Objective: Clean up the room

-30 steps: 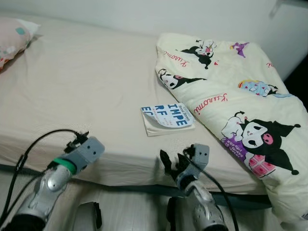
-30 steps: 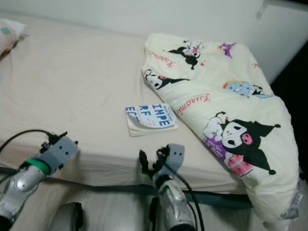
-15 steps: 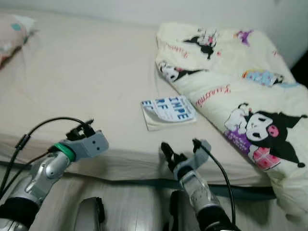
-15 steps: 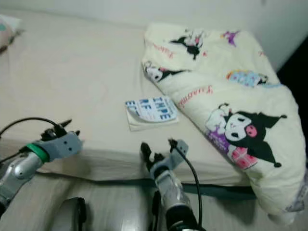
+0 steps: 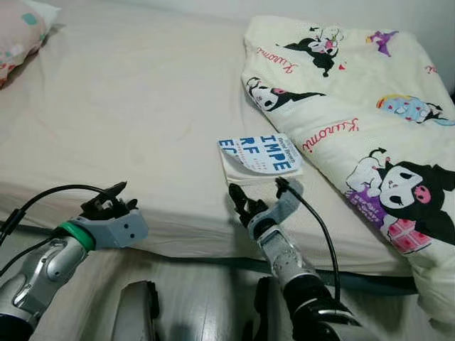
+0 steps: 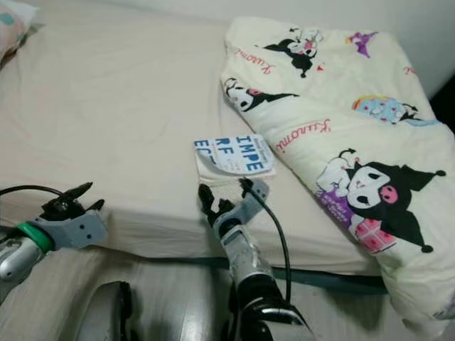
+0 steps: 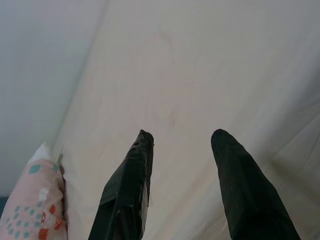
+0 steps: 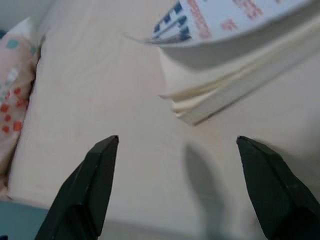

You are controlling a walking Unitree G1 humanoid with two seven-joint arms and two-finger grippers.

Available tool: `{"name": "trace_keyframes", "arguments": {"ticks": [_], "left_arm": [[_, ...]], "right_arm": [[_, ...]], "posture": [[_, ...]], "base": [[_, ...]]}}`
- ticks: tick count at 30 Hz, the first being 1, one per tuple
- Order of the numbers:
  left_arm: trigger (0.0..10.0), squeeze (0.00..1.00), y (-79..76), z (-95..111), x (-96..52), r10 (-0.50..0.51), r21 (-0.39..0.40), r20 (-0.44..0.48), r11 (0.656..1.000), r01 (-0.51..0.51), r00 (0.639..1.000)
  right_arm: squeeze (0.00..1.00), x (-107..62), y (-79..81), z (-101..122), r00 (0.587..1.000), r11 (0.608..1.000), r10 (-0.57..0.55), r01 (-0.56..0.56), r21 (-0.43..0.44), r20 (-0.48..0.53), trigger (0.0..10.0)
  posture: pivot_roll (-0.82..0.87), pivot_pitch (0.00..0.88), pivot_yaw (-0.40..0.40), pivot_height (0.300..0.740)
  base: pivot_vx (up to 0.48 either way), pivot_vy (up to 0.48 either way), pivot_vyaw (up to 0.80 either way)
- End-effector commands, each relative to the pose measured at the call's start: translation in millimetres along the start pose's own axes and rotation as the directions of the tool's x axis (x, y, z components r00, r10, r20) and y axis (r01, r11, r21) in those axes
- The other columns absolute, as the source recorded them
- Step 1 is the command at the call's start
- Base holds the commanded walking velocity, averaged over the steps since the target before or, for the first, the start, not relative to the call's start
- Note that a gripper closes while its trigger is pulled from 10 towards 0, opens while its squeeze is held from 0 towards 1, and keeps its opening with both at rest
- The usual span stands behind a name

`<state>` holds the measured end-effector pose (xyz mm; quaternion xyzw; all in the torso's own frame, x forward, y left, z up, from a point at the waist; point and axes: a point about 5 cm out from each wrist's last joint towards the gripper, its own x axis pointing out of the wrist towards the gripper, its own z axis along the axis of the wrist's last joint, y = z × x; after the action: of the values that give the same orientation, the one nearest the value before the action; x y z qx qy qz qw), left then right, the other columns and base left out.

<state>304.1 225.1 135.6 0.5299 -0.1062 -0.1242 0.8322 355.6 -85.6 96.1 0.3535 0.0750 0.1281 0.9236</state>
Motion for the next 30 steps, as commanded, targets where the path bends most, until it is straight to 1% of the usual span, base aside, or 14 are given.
{"name": "trace_keyframes", "arguments": {"ticks": [1,5,8,12,15,18,20,22,24,25,26,27,29,30], "left_arm": [[10.0,0.00,-14.6,1,-4.3,-0.033,-0.018,-0.005,0.999,0.033,0.999],[10.0,0.00,-34.0,14,-2.2,-0.048,-0.073,0.005,0.996,0.048,0.999],[10.0,0.00,-36.7,15,-1.9,-0.051,-0.077,0.006,0.996,0.052,0.999],[10.0,0.00,-43.1,23,-0.8,-0.057,-0.092,0.026,0.994,0.059,0.998],[10.0,0.00,-35.5,23,-1.9,-0.032,-0.081,0.026,0.996,0.034,0.999],[10.0,0.00,-20.7,19,-4.8,0.012,-0.046,0.019,0.999,-0.011,1.000],[10.0,0.00,-20.7,19,-4.8,0.012,-0.046,0.019,0.999,-0.011,1.000],[10.0,0.00,-3.3,14,-7.0,0.056,-0.001,0.008,0.998,-0.056,0.998],[10.0,0.00,-3.3,14,-7.0,0.056,-0.001,0.008,0.998,-0.056,0.998],[10.0,0.00,8.1,11,-9.8,0.077,0.032,0.004,0.996,-0.077,0.997],[10.0,0.00,8.1,11,-9.8,0.077,0.032,0.004,0.996,-0.077,0.997],[10.0,0.00,19.0,8,-14.5,0.094,0.058,0.001,0.994,-0.094,0.996],[10.0,0.00,19.0,8,-14.5,0.094,0.058,0.001,0.994,-0.094,0.996],[10.0,0.00,25.8,7,-18.4,0.103,0.073,0.000,0.992,-0.102,0.995]], "right_arm": [[0.00,-11.2,-5.5,-24,0.999,0.999,-0.024,0.025,0.020,-0.039,10.0],[0.00,-18.4,-20.7,-14,0.998,0.998,-0.058,0.058,0.029,0.011,10.0],[0.00,-17.9,-21.6,-12,0.998,0.998,-0.062,0.061,0.033,0.019,10.0],[0.00,-9.4,-16.2,-1,0.997,0.992,-0.056,0.049,0.118,0.052,10.0],[0.00,-4.2,-11.3,0,0.998,0.988,-0.050,0.043,0.148,0.046,10.0],[0.00,3.1,0.7,1,0.999,0.971,-0.003,-0.007,0.237,0.042,10.0],[0.00,3.1,0.7,1,0.999,0.971,-0.003,-0.007,0.237,0.042,10.0],[0.00,10.2,15.2,1,0.998,0.953,0.057,-0.064,0.296,0.029,10.0],[0.00,10.2,15.2,1,0.998,0.953,0.057,-0.064,0.296,0.029,10.0],[0.00,14.4,24.0,-1,0.997,0.947,0.083,-0.081,0.312,0.009,10.0],[0.00,14.4,24.0,-1,0.997,0.947,0.083,-0.081,0.312,0.009,10.0],[0.00,17.9,31.1,-3,0.996,0.940,0.094,-0.087,0.329,-0.006,10.0],[0.00,17.9,31.1,-3,0.996,0.940,0.094,-0.087,0.329,-0.006,10.0],[0.00,19.8,34.6,-4,0.996,0.937,0.093,-0.084,0.340,-0.011,10.0]], "posture": [[0.11,0.193,-0.036,0.565],[0.09,0.175,-0.022,0.545],[0.09,0.175,-0.022,0.535],[0.09,0.176,-0.022,0.520],[0.11,0.191,-0.029,0.510],[0.14,0.204,-0.033,0.495],[0.14,0.204,-0.033,0.495],[0.17,0.236,-0.051,0.495],[0.17,0.236,-0.051,0.495],[0.17,0.249,-0.059,0.495],[0.17,0.249,-0.059,0.495],[0.19,0.265,-0.065,0.495],[0.19,0.265,-0.065,0.495],[0.19,0.272,-0.066,0.495]], "base": [[0.000,0.000,0.00],[0.000,0.000,0.00],[0.000,0.000,0.00],[0.000,0.000,0.00],[0.000,0.000,0.00],[0.000,0.000,0.00],[0.000,0.000,0.00],[0.000,0.000,0.00],[0.000,0.000,0.00],[0.000,0.000,0.00],[0.000,0.000,0.00],[0.000,0.000,0.00],[0.000,0.000,0.00],[0.000,0.000,0.00]]}}
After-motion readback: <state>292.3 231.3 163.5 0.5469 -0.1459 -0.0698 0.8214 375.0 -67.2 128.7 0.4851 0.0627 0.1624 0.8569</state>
